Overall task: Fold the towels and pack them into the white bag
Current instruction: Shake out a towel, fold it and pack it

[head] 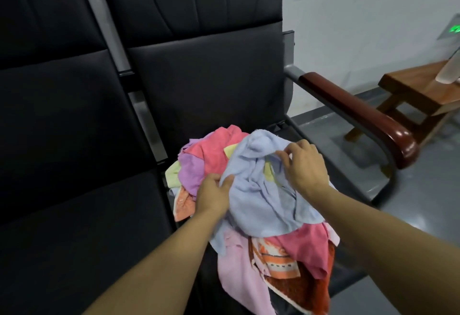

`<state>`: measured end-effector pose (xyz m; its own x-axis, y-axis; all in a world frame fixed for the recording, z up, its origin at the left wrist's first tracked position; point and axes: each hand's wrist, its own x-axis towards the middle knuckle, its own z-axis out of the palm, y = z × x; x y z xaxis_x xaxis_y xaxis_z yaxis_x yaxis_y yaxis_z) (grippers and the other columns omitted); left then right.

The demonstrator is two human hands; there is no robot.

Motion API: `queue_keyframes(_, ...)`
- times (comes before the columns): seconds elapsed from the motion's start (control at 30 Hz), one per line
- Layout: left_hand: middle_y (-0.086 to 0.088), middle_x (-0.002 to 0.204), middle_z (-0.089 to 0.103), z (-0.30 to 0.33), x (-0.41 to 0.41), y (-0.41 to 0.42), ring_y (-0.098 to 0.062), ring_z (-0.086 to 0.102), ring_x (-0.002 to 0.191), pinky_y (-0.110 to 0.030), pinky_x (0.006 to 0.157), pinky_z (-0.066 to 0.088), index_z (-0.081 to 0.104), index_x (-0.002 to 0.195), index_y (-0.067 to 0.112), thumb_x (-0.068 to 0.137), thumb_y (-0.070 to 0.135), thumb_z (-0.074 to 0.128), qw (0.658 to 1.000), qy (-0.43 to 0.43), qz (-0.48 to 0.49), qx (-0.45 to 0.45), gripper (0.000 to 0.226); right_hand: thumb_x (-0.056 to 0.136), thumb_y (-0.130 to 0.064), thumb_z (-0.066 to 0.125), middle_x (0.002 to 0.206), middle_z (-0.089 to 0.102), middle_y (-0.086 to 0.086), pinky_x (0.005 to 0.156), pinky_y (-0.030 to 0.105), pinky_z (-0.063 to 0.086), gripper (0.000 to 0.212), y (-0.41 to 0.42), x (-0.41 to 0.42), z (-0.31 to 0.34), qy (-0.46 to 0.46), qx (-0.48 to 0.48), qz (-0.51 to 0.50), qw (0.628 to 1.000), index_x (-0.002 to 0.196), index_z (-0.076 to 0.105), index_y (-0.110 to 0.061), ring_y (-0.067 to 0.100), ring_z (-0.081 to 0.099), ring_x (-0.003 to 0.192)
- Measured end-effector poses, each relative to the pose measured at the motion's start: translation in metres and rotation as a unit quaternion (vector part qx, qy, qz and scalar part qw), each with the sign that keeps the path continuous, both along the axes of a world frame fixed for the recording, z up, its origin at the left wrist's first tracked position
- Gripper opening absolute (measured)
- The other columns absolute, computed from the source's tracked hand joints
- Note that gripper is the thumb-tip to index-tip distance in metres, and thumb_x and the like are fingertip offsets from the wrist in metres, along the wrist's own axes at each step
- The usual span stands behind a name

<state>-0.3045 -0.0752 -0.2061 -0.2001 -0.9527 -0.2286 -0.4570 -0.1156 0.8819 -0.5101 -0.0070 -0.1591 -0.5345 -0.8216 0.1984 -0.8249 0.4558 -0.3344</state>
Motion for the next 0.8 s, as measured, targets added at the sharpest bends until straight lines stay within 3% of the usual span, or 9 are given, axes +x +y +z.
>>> queue_keyframes(0.1, -0.007, 0.1, 0.067, 0.024, 0.031, -0.012, -0.03, 0.065, 0.096, -0.037, 0.084, 0.053, 0.064, 0.106, 0.01, 0.096, 0.03, 0.068, 0.998, 0.022, 0.051, -0.029, 0.023, 0.107, -0.04, 0.036, 0.085, 0.065, 0.012, 0.078, 0.047, 0.045, 0.035, -0.001, 0.019, 0.025, -0.125, -0.079, -0.031, 0.988, 0.098, 0.05, -0.009, 0.038, 0.059, 0.083)
queue_keyframes(0.17, -0.008, 0.098, 0.068, 0.048, 0.059, -0.019, -0.03, 0.066, 0.093, -0.038, 0.082, 0.055, 0.064, 0.098, 0.014, 0.096, 0.026, 0.068, 0.996, 0.027, 0.059, -0.059, 0.013, 0.107, -0.044, 0.032, 0.082, 0.063, 0.01, 0.074, 0.046, 0.044, 0.034, -0.001, 0.036, 0.043, -0.147, -0.101, -0.016, 0.984, 0.097, 0.043, -0.014, 0.038, 0.057, 0.08)
queue_keyframes(0.3, 0.002, 0.089, 0.07, 0.103, 0.141, -0.024, -0.019, 0.067, 0.086, -0.035, 0.075, 0.054, 0.068, 0.094, 0.021, 0.096, 0.034, 0.067, 0.99, -0.049, 0.04, -0.123, 0.013, 0.104, -0.052, 0.034, 0.076, 0.06, 0.005, 0.066, 0.041, 0.039, 0.035, -0.004, 0.074, 0.077, -0.071, -0.076, 0.075, 0.992, 0.098, 0.043, -0.02, 0.038, 0.06, 0.079)
queue_keyframes(0.43, 0.002, 0.063, 0.064, 0.151, 0.248, -0.013, -0.019, 0.061, 0.061, -0.035, 0.056, 0.047, 0.065, 0.068, 0.022, 0.094, 0.046, 0.066, 0.97, -0.181, 0.032, -0.156, 0.036, 0.096, -0.066, 0.04, 0.074, 0.06, 0.002, 0.065, 0.039, 0.04, 0.045, -0.002, 0.121, 0.114, 0.047, 0.042, 0.212, 0.975, 0.095, 0.051, -0.022, 0.035, 0.06, 0.08)
queue_keyframes(0.5, 0.0, 0.053, 0.053, 0.17, 0.3, -0.004, -0.019, 0.051, 0.052, -0.034, 0.052, 0.04, 0.056, 0.058, 0.014, 0.091, 0.052, 0.067, 0.96, -0.222, 0.043, -0.167, 0.052, 0.088, -0.078, 0.04, 0.069, 0.052, -0.006, 0.065, 0.036, 0.035, 0.06, 0.002, 0.147, 0.133, 0.069, 0.09, 0.298, 0.948, 0.086, 0.059, -0.021, 0.028, 0.053, 0.074)
queue_keyframes(0.6, -0.003, 0.051, 0.048, 0.194, 0.368, 0.013, -0.02, 0.047, 0.051, -0.034, 0.051, 0.038, 0.053, 0.058, 0.009, 0.091, 0.053, 0.067, 0.947, -0.247, 0.098, -0.183, 0.058, 0.066, -0.103, 0.02, 0.072, 0.065, -0.003, 0.067, 0.038, 0.048, 0.086, 0.005, 0.184, 0.148, 0.054, 0.118, 0.364, 0.922, 0.068, 0.059, -0.026, 0.022, 0.056, 0.067)
queue_keyframes(0.67, -0.006, 0.053, 0.048, 0.209, 0.407, 0.028, -0.023, 0.049, 0.053, -0.033, 0.053, 0.038, 0.054, 0.058, 0.008, 0.093, 0.05, 0.067, 0.939, -0.254, 0.133, -0.188, 0.056, 0.064, -0.104, 0.024, 0.069, 0.065, -0.002, 0.067, 0.041, 0.053, 0.088, 0.008, 0.206, 0.153, 0.041, 0.124, 0.375, 0.918, 0.067, 0.061, -0.024, 0.02, 0.057, 0.063)
queue_keyframes(0.8, -0.005, 0.05, 0.042, 0.236, 0.47, 0.059, -0.022, 0.043, 0.051, -0.032, 0.052, 0.033, 0.046, 0.054, 0.009, 0.087, 0.055, 0.072, 0.939, -0.262, 0.141, -0.171, 0.062, 0.07, -0.09, 0.041, 0.056, 0.048, 0.003, 0.054, 0.036, 0.035, 0.078, 0.025, 0.244, 0.172, 0.034, 0.12, 0.364, 0.923, 0.059, 0.05, -0.013, 0.019, 0.044, 0.054)
